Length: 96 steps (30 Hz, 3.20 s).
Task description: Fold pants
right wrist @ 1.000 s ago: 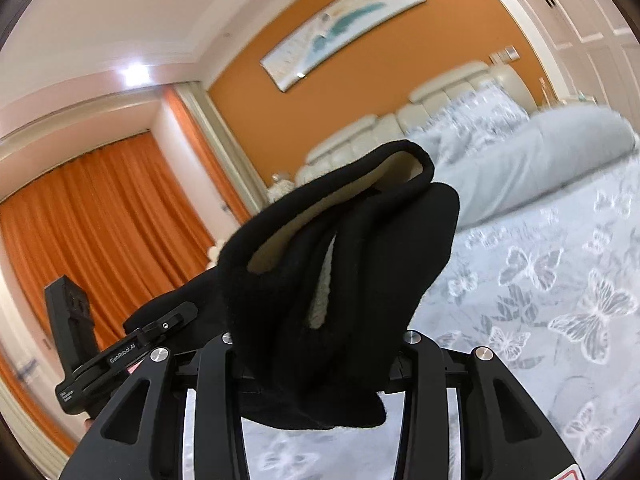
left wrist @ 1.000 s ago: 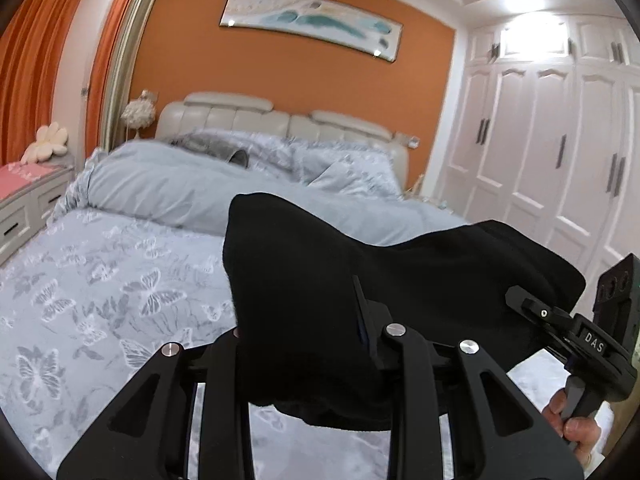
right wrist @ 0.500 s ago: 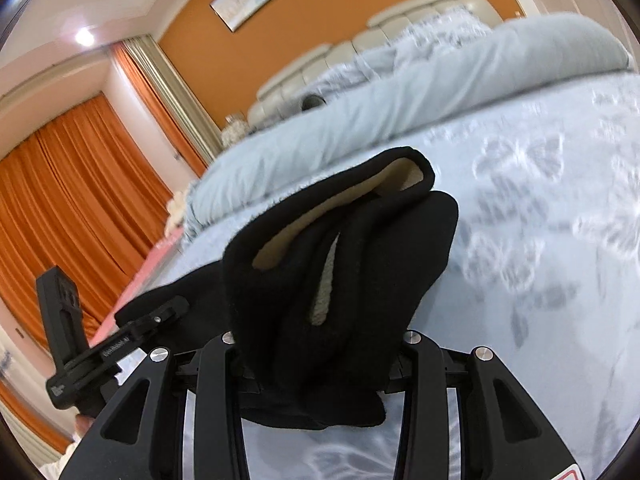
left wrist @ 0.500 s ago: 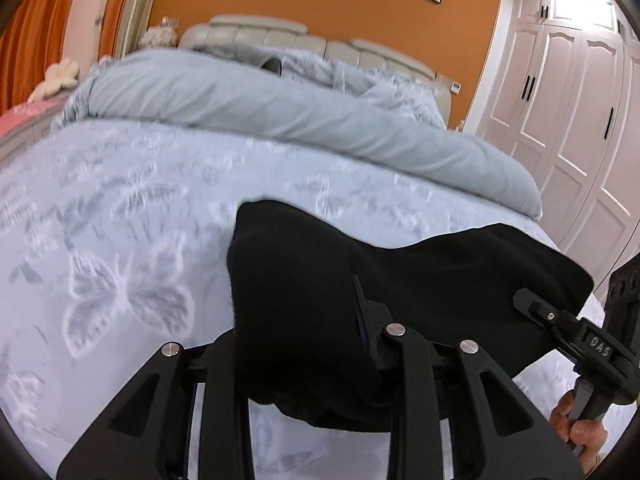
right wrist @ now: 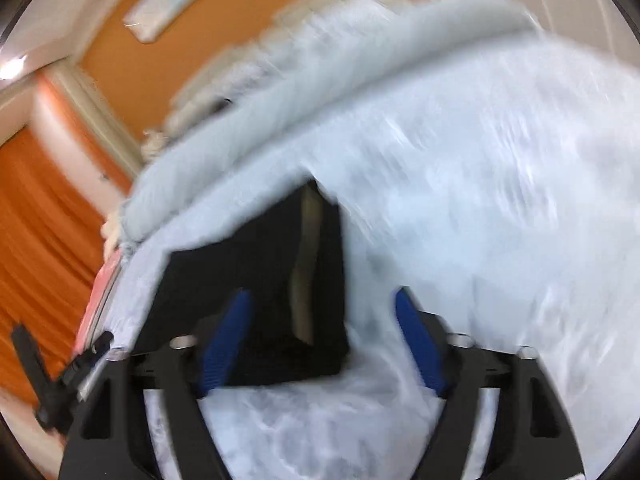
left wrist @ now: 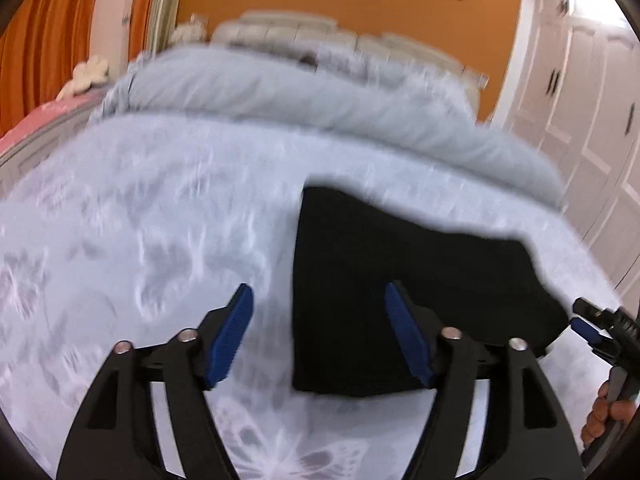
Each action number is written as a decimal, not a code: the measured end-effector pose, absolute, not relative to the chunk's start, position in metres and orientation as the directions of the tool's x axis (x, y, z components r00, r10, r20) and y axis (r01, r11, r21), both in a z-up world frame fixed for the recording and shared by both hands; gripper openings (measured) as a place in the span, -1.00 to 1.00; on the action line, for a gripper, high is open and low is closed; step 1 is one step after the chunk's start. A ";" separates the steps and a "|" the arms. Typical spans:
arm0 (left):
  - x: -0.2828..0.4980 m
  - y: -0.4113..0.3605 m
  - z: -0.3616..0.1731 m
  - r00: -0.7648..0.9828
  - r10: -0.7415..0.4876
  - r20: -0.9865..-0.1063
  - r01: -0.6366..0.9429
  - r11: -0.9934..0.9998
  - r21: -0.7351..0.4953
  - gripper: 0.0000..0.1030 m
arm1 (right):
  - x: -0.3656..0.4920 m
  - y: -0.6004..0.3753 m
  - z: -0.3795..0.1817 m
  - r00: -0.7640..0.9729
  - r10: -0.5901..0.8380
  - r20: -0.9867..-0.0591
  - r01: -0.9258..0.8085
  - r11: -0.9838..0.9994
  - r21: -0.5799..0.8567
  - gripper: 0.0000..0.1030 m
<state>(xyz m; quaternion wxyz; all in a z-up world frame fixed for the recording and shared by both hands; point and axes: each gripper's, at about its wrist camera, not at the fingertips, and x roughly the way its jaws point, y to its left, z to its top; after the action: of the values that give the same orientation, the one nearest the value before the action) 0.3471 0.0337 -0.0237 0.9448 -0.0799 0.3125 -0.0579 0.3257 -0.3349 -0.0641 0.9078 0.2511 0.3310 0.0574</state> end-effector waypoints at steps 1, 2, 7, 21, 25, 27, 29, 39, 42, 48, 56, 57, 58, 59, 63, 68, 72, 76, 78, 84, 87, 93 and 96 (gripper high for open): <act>0.353 0.028 -0.011 0.805 -0.168 -0.570 0.069 0.979 -0.191 0.58 | 0.334 -0.320 -0.049 0.770 0.285 -0.571 0.007 0.891 0.454 -0.40; 0.362 0.021 -0.002 0.807 -0.172 -0.565 0.074 0.978 -0.193 0.64 | 0.343 -0.308 -0.040 0.766 0.297 -0.570 -0.031 0.903 0.428 -0.40; 0.439 -0.025 -0.010 0.773 -0.106 -0.625 0.034 0.991 -0.126 0.72 | 0.432 -0.243 -0.044 0.711 0.374 -0.595 -0.152 0.909 0.389 -0.48; 0.425 0.034 -0.069 0.663 -0.162 -0.731 -0.001 0.976 -0.217 0.89 | 0.389 -0.316 -0.075 0.715 0.294 -0.634 0.023 0.896 0.443 0.69; 0.381 0.044 -0.089 0.591 -0.207 -0.780 0.052 0.974 -0.219 0.91 | 0.350 -0.346 -0.099 0.667 0.332 -0.667 0.083 0.857 0.509 0.69; 0.383 0.045 -0.114 0.509 -0.250 -0.824 0.034 0.962 -0.271 0.91 | 0.354 -0.352 -0.126 0.597 0.413 -0.688 0.129 0.796 0.591 0.69; 0.380 0.042 -0.119 0.560 -0.232 -0.795 0.011 0.962 -0.273 0.91 | 0.356 -0.350 -0.142 0.589 0.440 -0.678 0.142 0.770 0.622 0.71; 0.350 0.030 -0.068 0.531 -0.344 -0.774 0.110 0.934 -0.340 -0.52 | 0.324 -0.341 -0.103 0.602 0.522 -0.604 -0.003 0.759 0.651 -0.43; 0.338 0.015 -0.093 0.476 -0.283 -0.832 0.124 0.959 -0.255 -0.32 | 0.326 -0.347 -0.136 0.549 0.485 -0.681 0.063 0.788 0.612 -0.17; 0.301 -0.002 -0.061 0.655 -0.061 -0.753 0.084 0.996 -0.007 0.26 | 0.294 -0.350 -0.078 0.701 0.326 -0.634 0.067 0.855 0.514 -0.08; 0.347 -0.047 -0.062 0.689 0.060 -0.723 0.058 0.989 0.137 0.37 | 0.323 -0.295 -0.076 0.670 0.183 -0.719 0.016 0.965 0.261 -0.89; 0.350 -0.046 -0.066 0.683 0.063 -0.728 0.054 0.989 0.136 0.36 | 0.326 -0.297 -0.086 0.658 0.179 -0.732 0.030 0.964 0.263 -0.99; 0.355 -0.043 -0.069 0.683 0.063 -0.728 0.044 0.991 0.127 0.37 | 0.328 -0.301 -0.094 0.661 0.187 -0.726 0.033 0.960 0.278 -1.00; 0.356 -0.042 -0.072 0.684 0.058 -0.728 0.039 0.993 0.115 0.37 | 0.324 -0.304 -0.095 0.676 0.199 -0.709 0.028 0.955 0.295 -1.00; 0.357 -0.043 -0.075 0.698 0.064 -0.713 0.038 0.991 0.126 0.38 | 0.328 -0.297 -0.096 0.680 0.176 -0.711 0.021 0.966 0.258 -1.00; 0.359 -0.041 -0.076 0.693 0.059 -0.718 0.032 0.993 0.113 0.38 | 0.334 -0.295 -0.100 0.686 0.176 -0.706 0.028 0.963 0.267 -1.00; 0.356 -0.042 -0.074 0.686 0.068 -0.725 0.029 0.992 0.120 0.38 | 0.333 -0.296 -0.097 0.682 0.175 -0.711 0.042 0.960 0.277 -1.00; 0.351 -0.039 -0.071 0.677 0.070 -0.733 0.022 0.993 0.116 0.36 | 0.321 -0.293 -0.090 0.684 0.177 -0.707 0.042 0.959 0.281 -0.93; 0.347 -0.037 -0.070 0.675 0.068 -0.734 0.027 0.993 0.118 0.36 | 0.314 -0.295 -0.087 0.683 0.187 -0.706 0.038 0.956 0.289 -0.91; 0.332 -0.033 -0.073 0.664 0.079 -0.743 0.032 0.990 0.134 0.36 | 0.303 -0.295 -0.085 0.669 0.177 -0.722 0.038 0.962 0.271 -0.91; 0.325 -0.032 -0.073 0.653 0.086 -0.753 0.028 0.990 0.137 0.36 | 0.304 -0.293 -0.090 0.651 0.165 -0.740 0.047 0.965 0.257 -0.91; 0.307 -0.028 -0.069 0.645 0.081 -0.760 0.029 0.991 0.130 0.36 | 0.286 -0.293 -0.078 0.654 0.172 -0.737 0.069 0.956 0.285 -0.68; 0.293 -0.007 -0.070 0.605 -0.089 -0.791 0.068 0.996 -0.060 0.60 | 0.273 -0.305 -0.075 0.673 0.161 -0.722 0.095 0.949 0.300 0.28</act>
<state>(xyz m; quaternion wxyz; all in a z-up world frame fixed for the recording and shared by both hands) 0.2931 -0.0068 -0.0703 0.8958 -0.0118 0.4421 -0.0437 0.2732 -0.3047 -0.0754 0.9007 0.1582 0.4042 0.0183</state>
